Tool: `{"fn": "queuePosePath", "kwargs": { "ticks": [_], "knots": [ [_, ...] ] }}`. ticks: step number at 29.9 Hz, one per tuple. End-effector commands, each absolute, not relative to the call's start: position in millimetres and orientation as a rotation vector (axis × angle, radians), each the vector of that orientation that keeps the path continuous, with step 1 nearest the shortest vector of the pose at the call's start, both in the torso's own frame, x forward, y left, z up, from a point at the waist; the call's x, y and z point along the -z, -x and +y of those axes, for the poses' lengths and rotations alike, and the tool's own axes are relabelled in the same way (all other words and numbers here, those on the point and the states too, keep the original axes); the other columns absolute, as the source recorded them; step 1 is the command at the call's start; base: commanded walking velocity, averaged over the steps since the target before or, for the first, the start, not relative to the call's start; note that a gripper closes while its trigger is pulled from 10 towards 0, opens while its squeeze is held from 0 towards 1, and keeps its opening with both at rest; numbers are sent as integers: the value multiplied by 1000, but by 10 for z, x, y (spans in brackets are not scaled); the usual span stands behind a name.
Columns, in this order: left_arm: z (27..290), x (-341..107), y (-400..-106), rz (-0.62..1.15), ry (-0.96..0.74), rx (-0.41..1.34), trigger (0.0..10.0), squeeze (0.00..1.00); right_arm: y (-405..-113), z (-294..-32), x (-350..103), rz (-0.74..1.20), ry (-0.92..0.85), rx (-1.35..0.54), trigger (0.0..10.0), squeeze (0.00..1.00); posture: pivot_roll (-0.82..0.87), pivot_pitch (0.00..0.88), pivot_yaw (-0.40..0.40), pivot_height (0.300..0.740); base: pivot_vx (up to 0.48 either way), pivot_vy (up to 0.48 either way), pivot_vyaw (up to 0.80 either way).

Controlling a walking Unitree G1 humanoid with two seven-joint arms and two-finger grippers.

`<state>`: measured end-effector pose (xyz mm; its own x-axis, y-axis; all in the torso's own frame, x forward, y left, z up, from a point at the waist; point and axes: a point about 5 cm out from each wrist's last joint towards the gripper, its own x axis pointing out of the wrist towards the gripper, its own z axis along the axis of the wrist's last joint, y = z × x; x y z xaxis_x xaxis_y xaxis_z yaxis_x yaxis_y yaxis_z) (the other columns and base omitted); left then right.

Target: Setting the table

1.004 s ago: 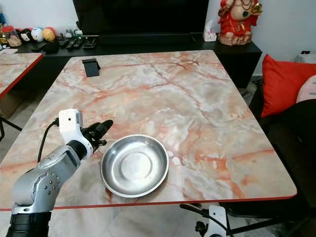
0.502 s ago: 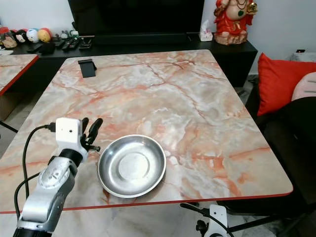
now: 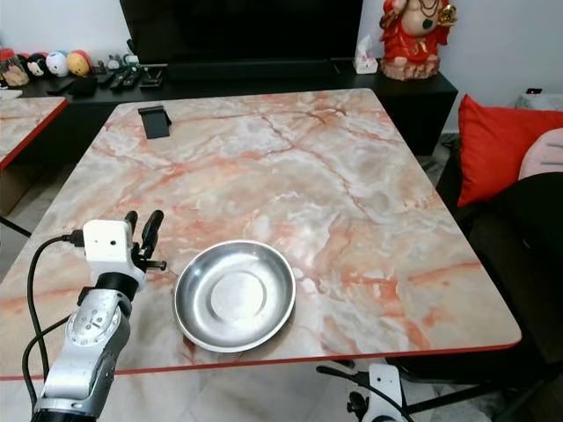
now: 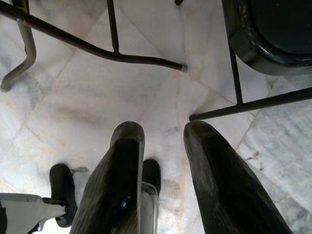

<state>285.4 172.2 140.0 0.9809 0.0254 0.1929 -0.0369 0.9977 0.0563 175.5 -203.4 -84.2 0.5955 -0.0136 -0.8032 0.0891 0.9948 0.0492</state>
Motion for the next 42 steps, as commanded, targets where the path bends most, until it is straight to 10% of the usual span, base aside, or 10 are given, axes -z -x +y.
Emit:
{"fn": "queuePosePath", "kwargs": {
  "ticks": [1, 42],
  "knots": [
    [1776, -1392, -2847, -198, -73, -61, 10000, 0, -1749, -2018, 848, 936, -76, 49, 10000, 0, -70, 0, 7, 740, 0, 0, 0],
    [1737, -1464, -2914, -236, -55, -43, 10000, 0, -1788, -2025, 830, 929, -46, 53, 10000, 0, -59, 0, 35, 740, 0, 30, 0]
  ]
}}
